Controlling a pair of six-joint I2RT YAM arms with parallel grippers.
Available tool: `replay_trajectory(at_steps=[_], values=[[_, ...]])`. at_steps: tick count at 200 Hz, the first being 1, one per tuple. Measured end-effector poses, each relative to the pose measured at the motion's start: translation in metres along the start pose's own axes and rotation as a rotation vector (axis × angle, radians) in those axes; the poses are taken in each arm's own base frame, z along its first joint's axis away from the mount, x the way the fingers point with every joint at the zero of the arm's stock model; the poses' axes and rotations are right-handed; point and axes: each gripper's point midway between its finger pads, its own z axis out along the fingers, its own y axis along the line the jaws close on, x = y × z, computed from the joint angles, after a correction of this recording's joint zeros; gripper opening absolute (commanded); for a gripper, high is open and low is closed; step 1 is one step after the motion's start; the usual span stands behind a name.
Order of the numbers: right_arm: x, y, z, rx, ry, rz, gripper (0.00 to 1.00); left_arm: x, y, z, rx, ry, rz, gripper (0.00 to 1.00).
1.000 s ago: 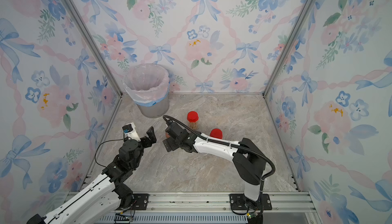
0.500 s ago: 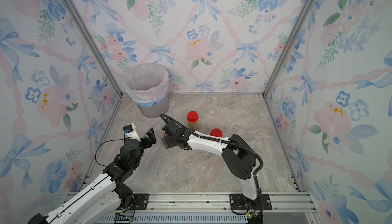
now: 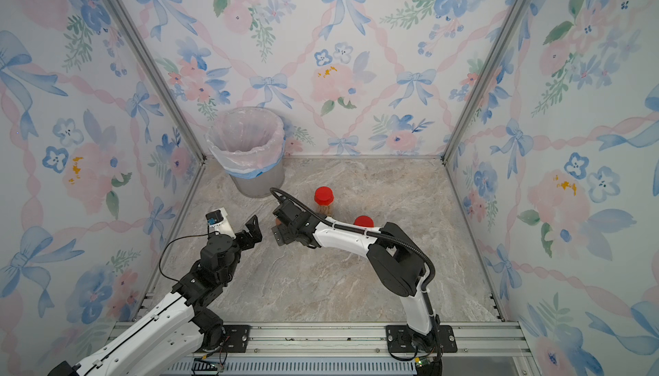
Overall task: Empty moldy peanuts from jars
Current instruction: Pick up the jar from the center of the board.
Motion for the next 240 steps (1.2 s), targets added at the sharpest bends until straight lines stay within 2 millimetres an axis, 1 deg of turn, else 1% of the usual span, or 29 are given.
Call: replay_trajectory(at_steps=[41,65,85,101,118,147,167,175,189,203,220,240], values=[[0.0,0.002,0.006,-0.005,-0.003,0.001,0.97,0.0,0.0,0.0,0.003,0.002,-0.001,0.98],[-0.003,0.002,0.007,-0.009,-0.012,0.006,0.98,0.0,0.001,0.0,0.001,0.001,-0.001,0.98],[-0.01,0.003,0.011,-0.02,-0.021,0.015,1.0,0.001,0.001,0.001,0.002,0.005,-0.003,0.98],[-0.013,0.005,0.015,-0.026,-0.023,0.018,0.97,0.002,0.0,0.001,0.003,0.006,-0.003,0.98],[-0.011,0.005,0.018,-0.023,-0.016,0.016,0.95,0.002,0.0,0.001,0.006,0.007,-0.003,0.98],[-0.009,0.003,0.021,-0.019,-0.009,0.017,0.97,0.002,-0.001,0.0,0.01,0.007,-0.004,0.98],[-0.008,0.002,0.021,-0.017,-0.008,0.017,0.95,0.0,-0.001,0.0,0.012,0.002,-0.007,0.98],[-0.007,0.002,0.022,-0.016,-0.005,0.017,0.93,0.0,-0.001,-0.001,0.012,0.003,-0.007,0.98],[-0.004,0.001,0.023,-0.013,-0.002,0.013,0.84,0.0,-0.001,-0.001,0.012,0.003,-0.007,0.98],[-0.006,-0.001,0.023,-0.009,-0.006,0.015,0.79,0.0,-0.001,-0.001,0.012,0.003,-0.007,0.98],[-0.006,-0.001,0.023,-0.01,-0.007,0.02,0.69,0.0,-0.001,-0.001,0.013,0.003,-0.007,0.98],[-0.006,-0.002,0.023,-0.011,-0.007,0.021,0.62,0.0,-0.001,-0.001,0.015,0.004,-0.008,0.98]])
